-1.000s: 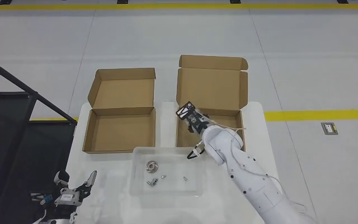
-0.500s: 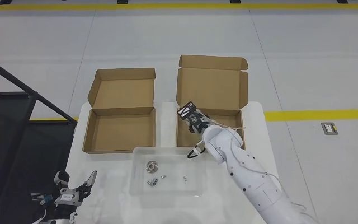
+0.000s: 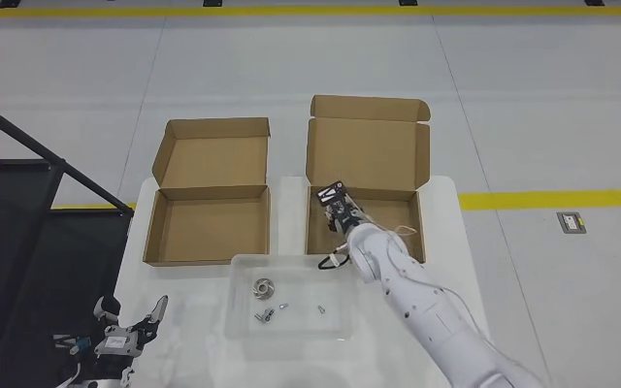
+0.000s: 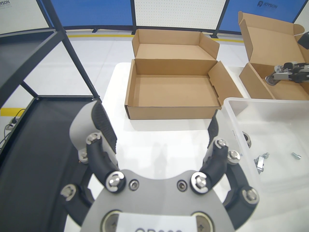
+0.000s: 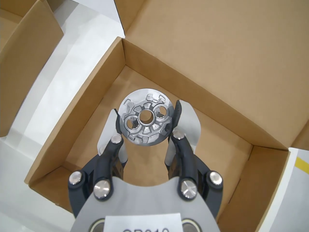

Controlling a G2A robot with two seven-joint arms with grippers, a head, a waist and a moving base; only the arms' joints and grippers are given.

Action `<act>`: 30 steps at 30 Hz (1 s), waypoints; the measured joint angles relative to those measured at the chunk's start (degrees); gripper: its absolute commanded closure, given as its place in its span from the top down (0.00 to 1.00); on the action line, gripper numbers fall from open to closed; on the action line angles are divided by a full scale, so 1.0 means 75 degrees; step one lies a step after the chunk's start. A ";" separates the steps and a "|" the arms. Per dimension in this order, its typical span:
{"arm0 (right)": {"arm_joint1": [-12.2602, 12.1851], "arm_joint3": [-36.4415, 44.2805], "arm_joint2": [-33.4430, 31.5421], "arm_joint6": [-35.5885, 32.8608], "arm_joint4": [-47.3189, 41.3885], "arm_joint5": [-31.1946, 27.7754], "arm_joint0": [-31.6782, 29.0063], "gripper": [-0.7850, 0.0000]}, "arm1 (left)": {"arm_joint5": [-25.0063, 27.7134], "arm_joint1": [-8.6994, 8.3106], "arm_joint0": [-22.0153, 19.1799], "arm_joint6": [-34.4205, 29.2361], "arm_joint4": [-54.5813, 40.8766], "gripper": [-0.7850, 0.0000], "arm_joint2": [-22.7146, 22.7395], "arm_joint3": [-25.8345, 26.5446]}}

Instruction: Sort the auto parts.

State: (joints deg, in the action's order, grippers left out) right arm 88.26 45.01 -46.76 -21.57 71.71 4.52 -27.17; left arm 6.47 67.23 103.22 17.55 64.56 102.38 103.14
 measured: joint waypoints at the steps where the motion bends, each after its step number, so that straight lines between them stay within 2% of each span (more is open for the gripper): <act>1: 0.0063 -0.0206 0.0048 0.0061 -0.0053 -0.0003 0.0078 0.00 | 0.0000 0.0000 0.0000 0.0000 0.0000 1.00 0.0000 0.0000; 7: 0.0323 -0.1061 0.0160 0.0271 -0.0262 0.0102 0.0405 0.00 | 0.0000 0.0000 0.0000 0.0000 0.0000 1.00 0.0000 0.0000; 8: 0.0352 -0.1158 0.0161 0.0302 -0.0295 0.0089 0.0444 0.09 | 0.0000 0.0000 0.0000 0.0000 0.0000 1.00 0.0000 0.0000; 9: 0.0380 -0.1248 0.0161 0.0326 -0.0331 0.0070 0.0480 0.29 | 0.0000 0.0000 0.0000 0.0000 0.0000 1.00 0.0000 0.0000; 11: 0.0439 -0.1432 0.0174 0.0333 -0.0365 0.0037 0.0562 0.48 | 0.0000 0.0000 0.0000 0.0000 0.0000 1.00 0.0000 0.0000; 14: 0.0514 -0.1626 0.0194 0.0330 -0.0378 -0.0006 0.0657 0.57 | 0.0000 0.0000 0.0000 0.0000 0.0000 1.00 0.0000 0.0000; 16: 0.0556 -0.1729 0.0195 0.0331 -0.0384 -0.0033 0.0711 0.73 | 0.0000 0.0000 0.0000 0.0000 0.0000 1.00 0.0000 0.0000; 20: 0.0610 -0.1833 0.0178 0.0400 -0.0370 -0.0008 0.0744 0.84 | 0.0000 0.0000 0.0000 0.0000 0.0000 1.00 0.0000 0.0000; 26: 0.0570 -0.1637 0.0021 0.0576 -0.0264 0.0074 0.0659 0.91 | 0.0000 0.0000 0.0000 0.0000 0.0000 1.00 0.0000 0.0000; 30: 0.0430 -0.1007 -0.0190 0.0751 -0.0104 -0.0007 0.0411 0.94 | 0.0000 0.0000 0.0000 0.0000 0.0000 1.00 0.0000 0.0000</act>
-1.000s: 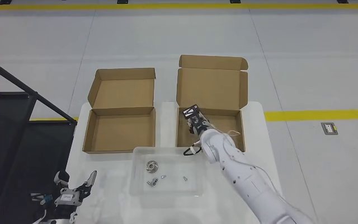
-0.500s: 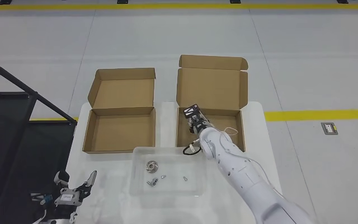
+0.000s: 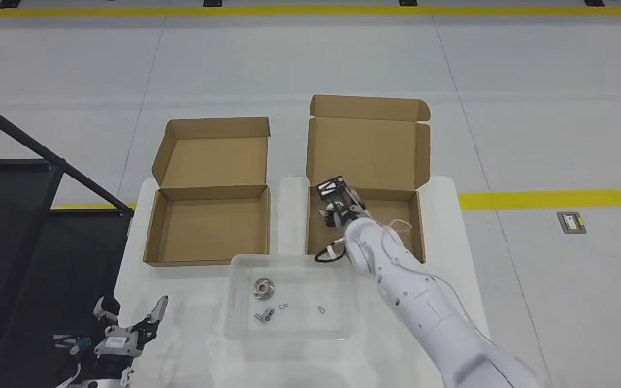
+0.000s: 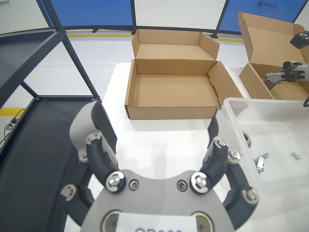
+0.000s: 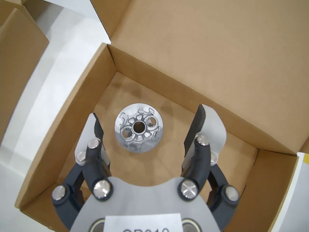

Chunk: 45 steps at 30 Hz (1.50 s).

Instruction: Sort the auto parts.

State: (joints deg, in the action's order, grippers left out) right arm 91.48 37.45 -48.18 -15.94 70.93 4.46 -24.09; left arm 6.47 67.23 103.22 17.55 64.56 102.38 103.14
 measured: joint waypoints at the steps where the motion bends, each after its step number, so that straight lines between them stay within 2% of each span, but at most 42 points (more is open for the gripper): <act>1: -0.0071 0.0304 -0.0089 0.0031 0.0091 -0.0082 -0.0129 0.96 | 0.0000 0.0000 0.0000 0.0000 0.0000 1.00 0.0000 0.0000; 6: -0.0471 0.2153 -0.0595 -0.0173 0.0707 -0.0579 -0.0985 1.00 | 0.0000 0.0000 0.0000 0.0000 0.0000 1.00 0.0000 0.0000; 9: -0.0752 0.3745 -0.1013 -0.0595 0.1210 -0.0947 -0.1813 1.00 | 0.0000 0.0000 0.0000 0.0000 0.0000 1.00 0.0000 0.0000; 13: -0.1044 0.5839 -0.1497 -0.1276 0.1674 -0.1748 -0.2962 1.00 | 0.0000 0.0000 0.0000 0.0000 0.0000 1.00 0.0000 0.0000; 16: -0.1157 0.6705 -0.1442 -0.1919 0.2112 -0.2561 -0.3381 1.00 | 0.0000 0.0000 0.0000 0.0000 0.0000 1.00 0.0000 0.0000; 19: -0.1186 0.7101 -0.1134 -0.2366 0.2508 -0.3262 -0.3527 1.00 | 0.0000 0.0000 0.0000 0.0000 0.0000 1.00 0.0000 0.0000; 22: -0.1177 0.7237 -0.0923 -0.2662 0.2656 -0.3564 -0.3527 1.00 | 0.0000 0.0000 0.0000 0.0000 0.0000 1.00 0.0000 0.0000; 36: -0.1182 0.7235 -0.0895 -0.2627 0.2731 -0.3559 -0.3554 1.00 | 0.0000 0.0000 0.0000 0.0000 0.0000 1.00 0.0000 0.0000; 39: -0.1193 0.7276 -0.0743 -0.2529 0.2984 -0.3793 -0.3625 1.00 | 0.0000 0.0000 0.0000 0.0000 0.0000 1.00 0.0000 0.0000; 45: -0.1151 0.7577 -0.0423 -0.3572 0.2885 -0.4310 -0.3626 1.00 | 0.0034 0.0017 -0.0044 -0.0061 -0.0028 1.00 -0.0032 0.0021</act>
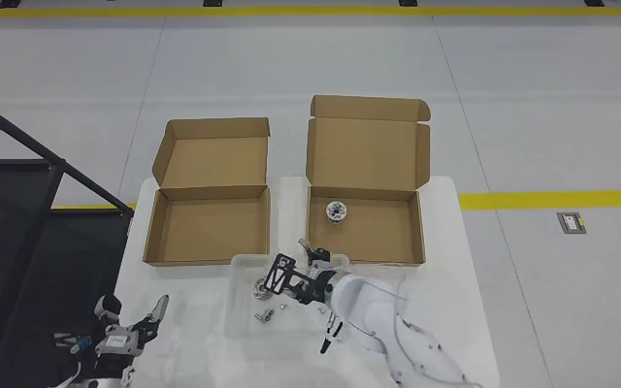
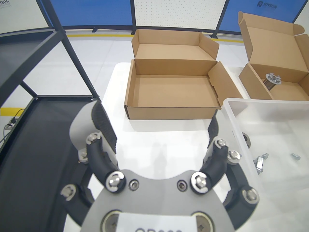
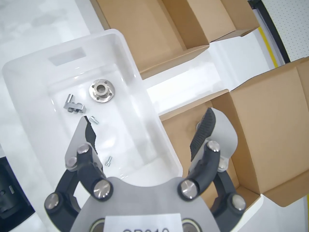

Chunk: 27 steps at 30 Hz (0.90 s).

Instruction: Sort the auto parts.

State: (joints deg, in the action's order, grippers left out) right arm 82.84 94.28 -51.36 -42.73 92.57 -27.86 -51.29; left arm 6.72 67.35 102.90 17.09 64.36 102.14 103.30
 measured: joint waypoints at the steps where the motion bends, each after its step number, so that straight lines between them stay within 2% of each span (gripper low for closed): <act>1: 0.0013 0.0083 0.0056 -0.0314 -0.0129 -0.0078 -0.0026 1.00 | 0.0029 0.0006 -0.0012 -0.0001 -0.0007 1.00 -0.0021 0.0006; 3: 0.0042 0.0215 0.0106 -0.0862 -0.0409 -0.0109 -0.0059 1.00 | 0.0070 0.0015 -0.0039 0.0000 -0.0023 1.00 -0.0053 0.0010; 7: 0.0144 0.0196 0.0077 -0.2334 -0.1465 0.0384 -0.0027 1.00 | 0.0114 0.0036 -0.0119 -0.0028 -0.0058 1.00 -0.0119 0.0008; 10: 0.0183 0.0115 0.0088 -0.2995 -0.1862 0.0562 0.0089 1.00 | 0.0125 0.0043 -0.0162 -0.0188 -0.0102 1.00 -0.0128 -0.0018; 23: 0.0194 0.0044 0.0230 -0.2718 -0.1645 0.0578 0.0052 1.00 | 0.0124 0.0043 -0.0164 -0.0196 -0.0104 1.00 -0.0124 -0.0018; 27: 0.0284 -0.0188 0.0332 -0.3033 -0.1564 0.1505 0.0112 1.00 | 0.0124 0.0043 -0.0164 -0.0196 -0.0104 1.00 -0.0124 -0.0018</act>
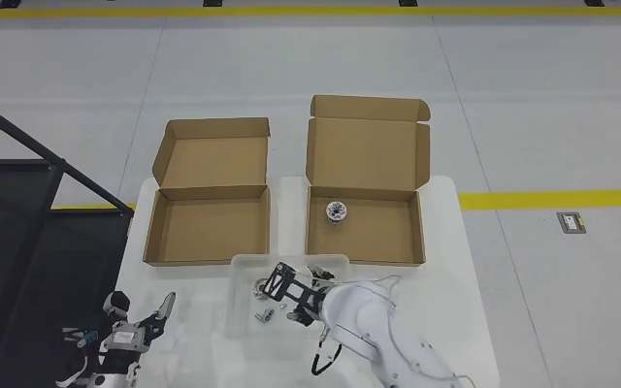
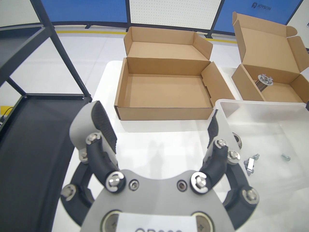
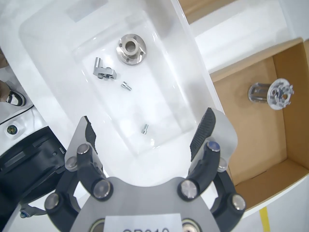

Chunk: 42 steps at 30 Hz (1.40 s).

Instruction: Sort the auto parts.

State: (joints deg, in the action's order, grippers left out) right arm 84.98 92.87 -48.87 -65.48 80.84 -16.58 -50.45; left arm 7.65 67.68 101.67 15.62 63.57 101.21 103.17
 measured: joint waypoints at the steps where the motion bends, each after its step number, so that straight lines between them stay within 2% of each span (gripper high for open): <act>1: 0.0034 -0.0082 0.0040 -0.0158 -0.0012 0.0275 0.0035 1.00 | 0.0000 0.0000 0.0000 0.0000 0.0000 1.00 0.0000 0.0000; 4: 0.0116 -0.0280 0.0159 -0.0573 0.0105 0.0997 0.0101 1.00 | 0.0000 0.0000 0.0000 0.0000 0.0000 1.00 0.0000 0.0000; 7: 0.0188 -0.0523 0.0263 -0.0825 0.0057 0.1374 0.0163 1.00 | 0.0000 0.0000 0.0000 0.0000 0.0000 1.00 0.0000 0.0000; 8: 0.0210 -0.0600 0.0297 -0.0914 0.0090 0.1510 0.0186 0.91 | 0.0000 0.0000 0.0000 0.0000 0.0000 1.00 0.0000 0.0000; 10: 0.0270 -0.0756 0.0377 -0.1029 0.0056 0.1768 0.0230 0.83 | 0.0000 0.0000 0.0000 0.0000 0.0000 1.00 0.0000 0.0000; 12: 0.0312 -0.0921 0.0400 -0.1099 -0.0027 0.1904 0.0282 0.86 | 0.0000 0.0000 0.0000 0.0000 0.0000 1.00 0.0000 0.0000; 13: 0.0340 -0.1031 0.0418 -0.1137 -0.0051 0.1990 0.0330 0.78 | 0.0000 0.0000 0.0000 0.0000 0.0000 1.00 0.0000 0.0000; 14: 0.0364 -0.1111 0.0423 -0.1119 -0.0134 0.1997 0.0361 0.62 | 0.0000 0.0000 0.0000 0.0000 0.0000 1.00 0.0000 0.0000; 15: 0.0381 -0.1214 0.0401 -0.1085 -0.0259 0.1976 0.0395 0.53 | 0.0000 0.0000 0.0000 0.0000 0.0000 1.00 0.0000 0.0000; 18: 0.0432 -0.1608 0.0344 -0.1145 -0.0421 0.2108 0.0543 0.56 | 0.0000 0.0000 0.0000 0.0000 0.0000 1.00 0.0000 0.0000; 22: 0.0528 -0.2055 0.0365 -0.1295 -0.0652 0.2271 0.0749 0.51 | 0.0000 0.0000 0.0000 0.0000 0.0000 1.00 0.0000 0.0000; 26: 0.0605 -0.2461 0.0356 -0.1355 -0.0921 0.2311 0.0913 0.58 | 0.0000 0.0000 0.0000 0.0000 0.0000 1.00 0.0000 0.0000; 29: 0.0651 -0.2767 0.0359 -0.1357 -0.1016 0.2342 0.1014 0.49 | 0.0000 0.0000 0.0000 0.0000 0.0000 1.00 0.0000 0.0000; 42: 0.0832 -0.3386 0.0522 -0.1431 -0.1035 0.2595 0.1232 0.42 | 0.0000 0.0000 0.0000 0.0000 0.0000 1.00 0.0000 0.0000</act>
State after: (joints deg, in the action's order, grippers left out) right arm 91.22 67.47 -44.95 -76.21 73.08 2.89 -41.21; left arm 7.65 67.68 101.67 15.62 63.57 101.21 103.16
